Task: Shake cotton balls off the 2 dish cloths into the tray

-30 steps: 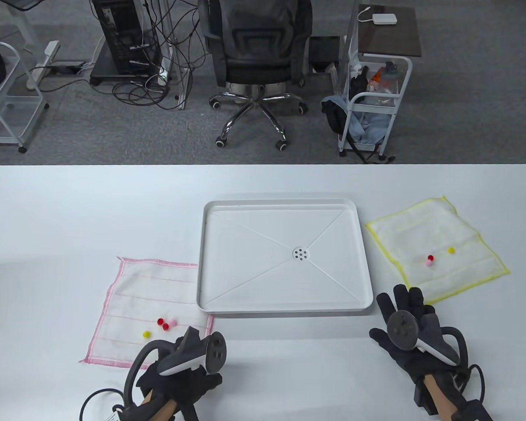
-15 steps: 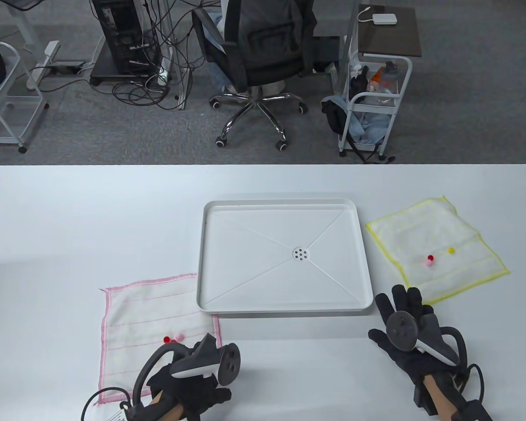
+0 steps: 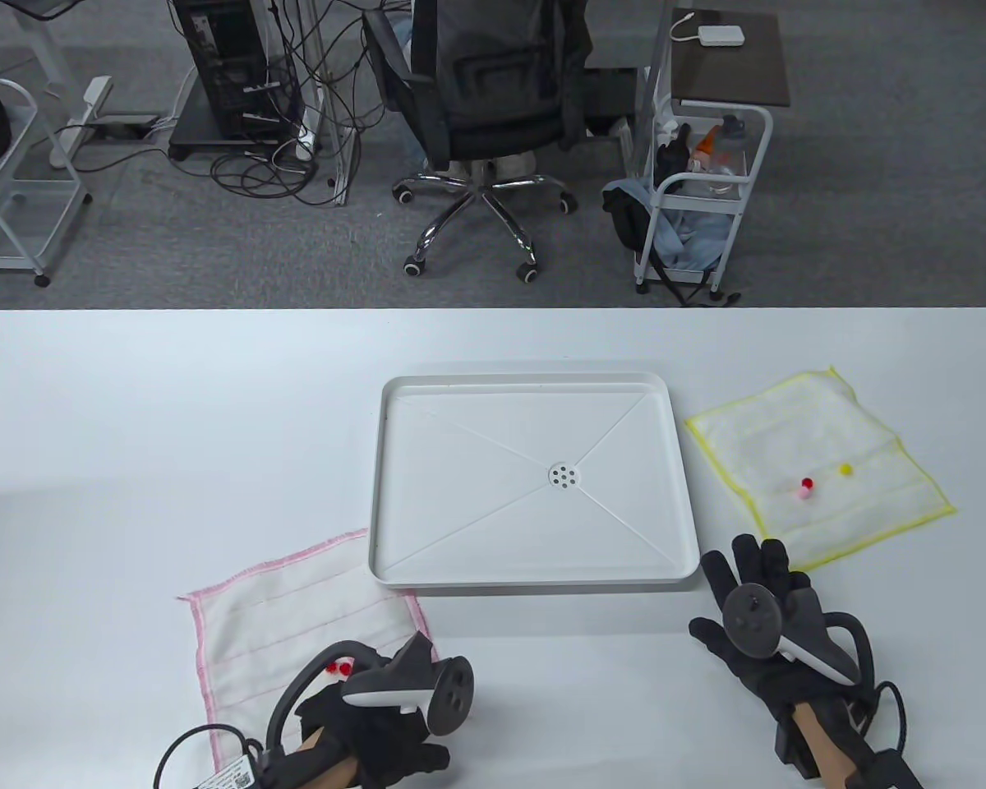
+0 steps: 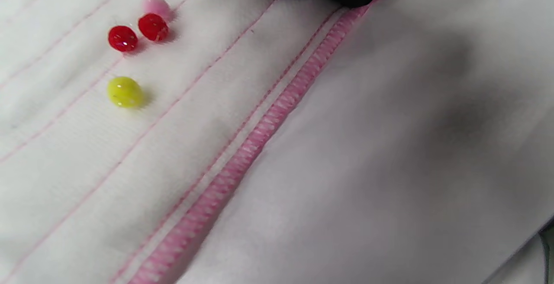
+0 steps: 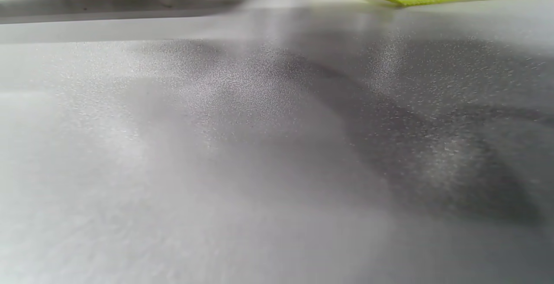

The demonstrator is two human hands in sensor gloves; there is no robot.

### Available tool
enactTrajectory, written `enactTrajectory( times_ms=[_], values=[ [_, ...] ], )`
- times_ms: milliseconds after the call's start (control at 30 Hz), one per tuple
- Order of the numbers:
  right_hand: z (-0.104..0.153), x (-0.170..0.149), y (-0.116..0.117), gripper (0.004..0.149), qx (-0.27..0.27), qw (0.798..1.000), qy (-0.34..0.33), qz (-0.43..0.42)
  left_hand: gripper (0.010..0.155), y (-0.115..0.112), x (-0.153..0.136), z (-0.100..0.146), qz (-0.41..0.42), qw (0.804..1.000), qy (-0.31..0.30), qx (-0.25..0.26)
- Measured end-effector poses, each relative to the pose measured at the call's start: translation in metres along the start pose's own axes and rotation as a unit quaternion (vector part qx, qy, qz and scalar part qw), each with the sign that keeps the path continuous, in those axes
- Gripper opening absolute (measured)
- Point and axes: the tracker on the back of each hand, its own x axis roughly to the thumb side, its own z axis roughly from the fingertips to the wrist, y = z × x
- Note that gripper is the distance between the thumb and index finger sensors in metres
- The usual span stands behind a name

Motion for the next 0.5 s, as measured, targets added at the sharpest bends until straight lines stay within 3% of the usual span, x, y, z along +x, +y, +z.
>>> enactTrajectory(
  times_ms=[500],
  values=[
    [0.000,0.000,0.000,0.075,0.001,1.000,-0.003,-0.001,0.068,0.005,0.007,-0.018,-0.012,0.999,-0.035,-0.023]
  ],
)
